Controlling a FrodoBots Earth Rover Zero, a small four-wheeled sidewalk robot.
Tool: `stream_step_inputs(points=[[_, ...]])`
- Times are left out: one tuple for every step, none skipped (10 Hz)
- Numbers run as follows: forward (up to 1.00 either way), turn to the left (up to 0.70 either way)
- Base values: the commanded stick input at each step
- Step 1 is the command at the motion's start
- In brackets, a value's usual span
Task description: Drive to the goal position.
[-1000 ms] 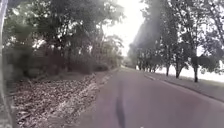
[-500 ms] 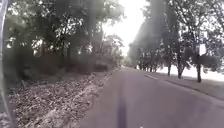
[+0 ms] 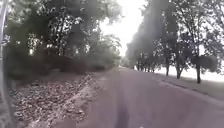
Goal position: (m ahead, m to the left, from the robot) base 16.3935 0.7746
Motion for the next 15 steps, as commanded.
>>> stream_step_inputs(points=[[0.70,-0.22],[0.70,-0.13],[0.70,0.01],[0.70,0.01],[0.70,0.01],[0.70,0.01],[0.70,0.01],[0.70,0.01],[0.70,0.01],[0.70,0.01],[0.70,0.01],[0.70,0.01],[0.70,0.01],[0.70,0.01],[0.70,0.01]])
